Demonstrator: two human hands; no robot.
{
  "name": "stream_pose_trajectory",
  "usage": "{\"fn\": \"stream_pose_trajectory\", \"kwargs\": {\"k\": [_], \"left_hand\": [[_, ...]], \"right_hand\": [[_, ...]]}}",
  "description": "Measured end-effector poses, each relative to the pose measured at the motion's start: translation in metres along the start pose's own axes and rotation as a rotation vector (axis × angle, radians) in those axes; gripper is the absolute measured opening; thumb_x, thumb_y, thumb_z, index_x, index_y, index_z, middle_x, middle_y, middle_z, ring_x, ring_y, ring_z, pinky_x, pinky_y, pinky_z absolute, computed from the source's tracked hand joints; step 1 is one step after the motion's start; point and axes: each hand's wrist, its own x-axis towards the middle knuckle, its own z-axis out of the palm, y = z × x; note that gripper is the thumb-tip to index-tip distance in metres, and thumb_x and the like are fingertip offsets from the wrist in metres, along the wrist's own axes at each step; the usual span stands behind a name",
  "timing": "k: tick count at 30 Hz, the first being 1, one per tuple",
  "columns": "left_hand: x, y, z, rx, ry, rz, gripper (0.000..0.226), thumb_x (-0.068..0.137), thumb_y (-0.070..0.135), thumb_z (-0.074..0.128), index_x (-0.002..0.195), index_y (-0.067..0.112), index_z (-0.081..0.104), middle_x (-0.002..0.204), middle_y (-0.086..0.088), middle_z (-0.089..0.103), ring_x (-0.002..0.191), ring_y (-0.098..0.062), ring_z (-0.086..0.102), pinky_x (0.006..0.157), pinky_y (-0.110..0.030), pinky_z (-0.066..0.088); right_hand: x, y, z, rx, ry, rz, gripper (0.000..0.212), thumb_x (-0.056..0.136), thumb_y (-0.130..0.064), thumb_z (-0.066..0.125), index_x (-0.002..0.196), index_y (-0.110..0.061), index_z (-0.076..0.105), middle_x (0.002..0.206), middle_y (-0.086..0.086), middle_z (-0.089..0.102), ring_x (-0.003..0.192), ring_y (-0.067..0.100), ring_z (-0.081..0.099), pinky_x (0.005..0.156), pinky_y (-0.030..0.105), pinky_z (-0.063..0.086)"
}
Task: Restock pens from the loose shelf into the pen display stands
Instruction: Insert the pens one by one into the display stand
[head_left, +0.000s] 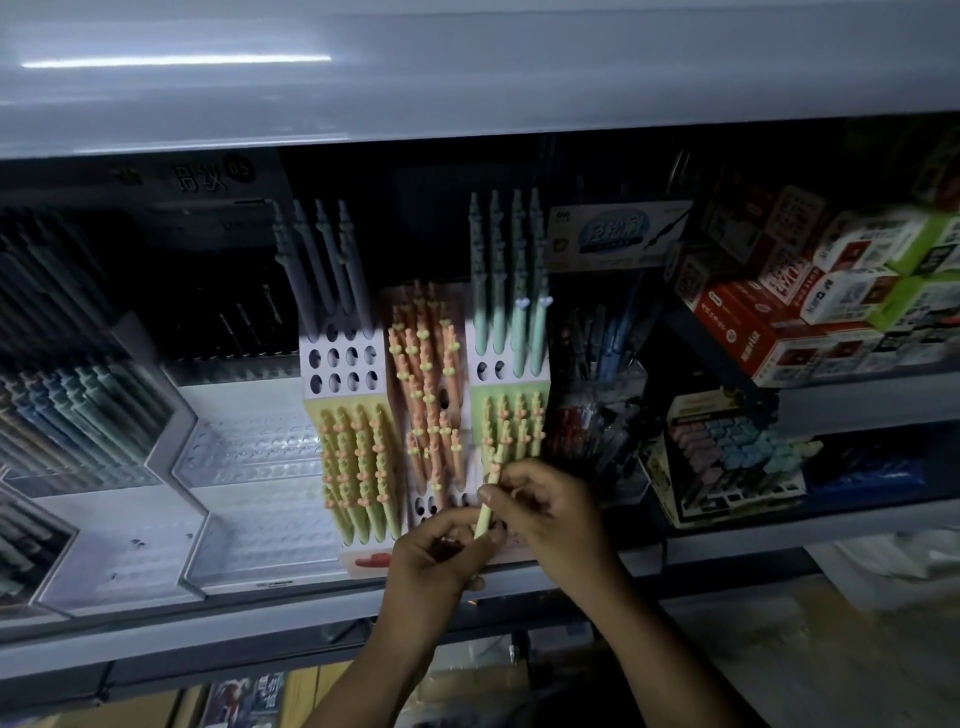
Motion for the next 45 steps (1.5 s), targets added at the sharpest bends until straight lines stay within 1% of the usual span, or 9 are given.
{"fn": "stream_pose_trajectory", "kwargs": {"k": [3, 8, 11, 16, 22, 29, 37, 40, 45], "left_hand": [[0.002, -0.003, 0.001, 0.020, 0.006, 0.014, 0.025, 0.077, 0.028, 0.078, 0.098, 0.013, 0.079, 0.076, -0.030, 0.054, 0.061, -0.022, 0.055, 0.061, -0.033, 0.053], [0.009, -0.011, -0.011, 0.336, 0.064, 0.075, 0.003, 0.090, 0.022, 0.075, 0.092, 0.021, 0.073, 0.077, -0.011, 0.063, 0.073, -0.021, 0.062, 0.068, -0.036, 0.053], [0.010, -0.011, -0.021, 0.477, 0.059, 0.117, 0.005, 0.095, 0.019, 0.069, 0.091, 0.022, 0.070, 0.085, 0.001, 0.068, 0.078, -0.007, 0.063, 0.066, -0.022, 0.051], [0.012, -0.016, -0.036, 0.736, 0.031, 0.234, 0.014, 0.095, 0.019, 0.069, 0.093, 0.033, 0.065, 0.097, 0.014, 0.065, 0.090, -0.001, 0.061, 0.073, -0.008, 0.042], [0.013, -0.007, -0.039, 0.675, 0.039, 0.199, 0.012, 0.095, 0.020, 0.069, 0.090, 0.030, 0.066, 0.090, 0.010, 0.067, 0.084, -0.001, 0.062, 0.070, -0.009, 0.041], [0.018, 0.000, -0.037, 0.652, 0.029, 0.201, 0.006, 0.096, 0.013, 0.067, 0.096, 0.019, 0.070, 0.093, 0.010, 0.068, 0.087, -0.001, 0.063, 0.071, -0.009, 0.043], [0.017, 0.003, -0.044, 0.607, 0.003, 0.171, 0.018, 0.094, 0.008, 0.067, 0.094, 0.026, 0.069, 0.087, 0.017, 0.067, 0.082, -0.005, 0.065, 0.068, -0.008, 0.044], [0.013, 0.008, -0.050, 0.589, -0.007, 0.160, 0.016, 0.094, 0.014, 0.067, 0.100, 0.029, 0.068, 0.089, 0.018, 0.068, 0.084, -0.009, 0.065, 0.069, -0.017, 0.050], [-0.006, 0.019, -0.071, 0.589, -0.026, 0.168, 0.011, 0.096, 0.021, 0.067, 0.100, 0.031, 0.068, 0.093, 0.017, 0.070, 0.085, -0.010, 0.064, 0.069, -0.025, 0.054]], "right_hand": [[0.000, 0.001, -0.003, 0.041, 0.016, 0.024, 0.008, 0.090, -0.015, 0.074, 0.084, -0.011, 0.071, 0.077, 0.006, 0.069, 0.068, 0.011, 0.064, 0.063, 0.030, 0.051], [0.007, 0.006, -0.028, 0.036, 0.176, 0.016, 0.009, 0.093, -0.017, 0.072, 0.084, -0.020, 0.072, 0.067, 0.004, 0.067, 0.058, 0.019, 0.061, 0.055, 0.030, 0.047], [0.011, 0.016, -0.033, -0.033, 0.225, 0.018, 0.013, 0.092, -0.019, 0.073, 0.081, -0.024, 0.070, 0.069, 0.000, 0.067, 0.063, 0.027, 0.064, 0.056, 0.041, 0.051], [0.013, 0.029, -0.025, -0.127, 0.233, 0.034, 0.007, 0.092, -0.026, 0.072, 0.090, -0.033, 0.071, 0.075, -0.010, 0.071, 0.066, 0.011, 0.066, 0.064, 0.042, 0.055], [0.017, 0.030, -0.014, -0.403, 0.165, -0.157, 0.012, 0.093, -0.023, 0.072, 0.084, -0.021, 0.065, 0.067, -0.026, 0.053, 0.060, -0.004, 0.050, 0.056, 0.010, 0.032], [0.016, 0.043, -0.004, -0.535, 0.253, -0.156, 0.017, 0.086, -0.030, 0.079, 0.096, -0.017, 0.074, 0.085, -0.005, 0.073, 0.072, 0.007, 0.063, 0.063, 0.023, 0.051], [0.014, 0.037, -0.003, -0.605, 0.240, -0.114, 0.015, 0.089, -0.033, 0.075, 0.096, -0.020, 0.076, 0.082, -0.005, 0.072, 0.069, 0.010, 0.062, 0.060, 0.019, 0.043], [0.010, 0.033, -0.001, -0.583, 0.228, -0.058, 0.014, 0.090, -0.033, 0.074, 0.097, -0.021, 0.074, 0.080, -0.008, 0.070, 0.067, 0.005, 0.059, 0.059, 0.011, 0.040], [-0.017, 0.016, 0.010, -0.467, 0.280, -0.033, 0.011, 0.092, -0.028, 0.069, 0.103, -0.026, 0.066, 0.083, -0.007, 0.064, 0.072, 0.005, 0.060, 0.062, 0.021, 0.046]]}}
